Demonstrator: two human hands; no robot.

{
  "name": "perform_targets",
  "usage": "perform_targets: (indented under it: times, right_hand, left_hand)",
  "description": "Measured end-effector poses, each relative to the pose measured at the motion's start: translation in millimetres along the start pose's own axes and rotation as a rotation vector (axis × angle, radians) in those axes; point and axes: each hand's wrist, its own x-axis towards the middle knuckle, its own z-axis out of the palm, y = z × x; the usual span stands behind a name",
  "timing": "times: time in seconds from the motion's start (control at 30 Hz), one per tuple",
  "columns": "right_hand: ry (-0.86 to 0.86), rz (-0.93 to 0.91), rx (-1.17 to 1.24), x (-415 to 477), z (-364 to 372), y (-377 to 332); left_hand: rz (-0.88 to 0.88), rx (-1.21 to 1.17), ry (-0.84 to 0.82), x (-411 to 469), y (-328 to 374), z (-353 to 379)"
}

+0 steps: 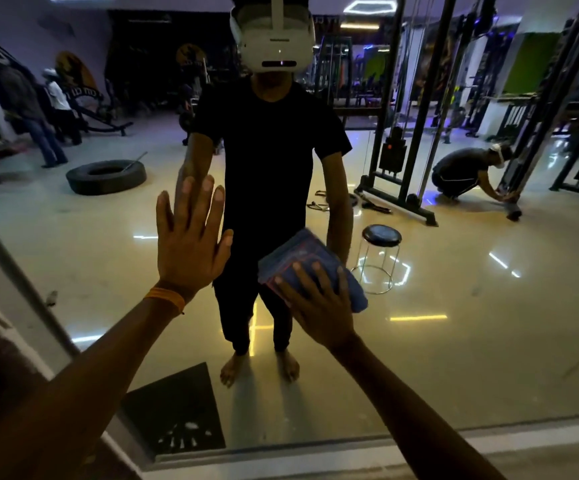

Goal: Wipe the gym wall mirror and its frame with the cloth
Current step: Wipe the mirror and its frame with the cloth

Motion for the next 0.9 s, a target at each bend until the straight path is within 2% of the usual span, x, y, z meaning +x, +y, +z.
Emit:
perform_targets:
  times: [0.07, 0.13, 0.17, 0.23, 0.27, 0.3, 0.33, 0.4, 0.47, 0.57, 0.6, 0.67, 0.73, 0.77, 0.8, 0.9]
  right_hand:
    - [0.01, -0.13, -0.036, -10.0, 2.2, 20.7]
    - [0.042, -0.089, -0.046, -2.0, -5.5, 55.3]
    - [0.06, 0.026, -0.032, 4.4, -11.0, 72.2]
    - [0.145, 0.369, 0.034, 17.9, -15.6, 80.0]
    - [0.194, 0.523, 0.061, 23.5, -15.2, 66.0]
    - [0.205, 0.596, 0.067, 22.0, -10.6, 43.2]
    - [0.167, 0.563, 0.074, 12.8, -1.6, 14.6]
    - [0.022, 0.296, 0.073, -11.2, 14.5, -36.4]
    - [-0.051, 0.119, 0.023, -24.7, 21.9, -48.2]
    - [-0.023, 0.077, -0.013, -9.2, 10.3, -26.2]
    - [-0.001, 0.139, -0.008, 4.1, 3.7, -15.3]
    - [0.084, 0.411, 0.027, 42.0, -6.3, -3.8]
    - [0.198, 0.655, 0.05, 79.3, -7.6, -24.0]
    - [0.205, 0.654, 0.039, 88.6, -4.9, -45.4]
    - [0.161, 0.544, 0.026, 89.4, 1.8, -70.5]
    - [-0.022, -0.01, -0.019, 70.1, 23.0, -130.9]
  left_hand:
    - [0.008, -0.001, 0.009, 0.1, 0.9, 0.6]
    - [0.001, -0.014, 0.021, 1.8, 2.3, 0.5]
    - [-0.006, -0.018, 0.022, 2.4, 3.2, 0.0]
    - [-0.014, -0.017, 0.013, 3.1, 3.9, -0.6]
    - [-0.023, -0.017, 0.001, 3.0, 4.4, -0.5]
    - [-0.032, -0.019, -0.008, 2.5, 3.9, 0.0]
    - [-0.034, -0.018, -0.011, 1.7, 2.8, 1.2]
    - [-0.016, -0.006, -0.019, -0.7, -0.3, 2.5]
    - [-0.002, -0.01, -0.034, -0.2, -1.9, 1.0]
    - [0.001, -0.079, -0.068, 5.8, 1.2, -9.4]
    - [-0.003, -0.125, -0.091, 4.5, 1.9, -15.5]
    - [-0.059, -0.218, -0.142, -12.3, -3.7, -28.8]
    - [-0.174, -0.262, -0.154, -42.0, -21.8, -44.0]
    - [-0.214, -0.253, -0.145, -58.3, -36.2, -51.0]
    - [-0.238, -0.227, -0.13, -72.6, -52.9, -57.8]
    - [-0.282, -0.111, -0.106, -96.6, -113.1, -74.3]
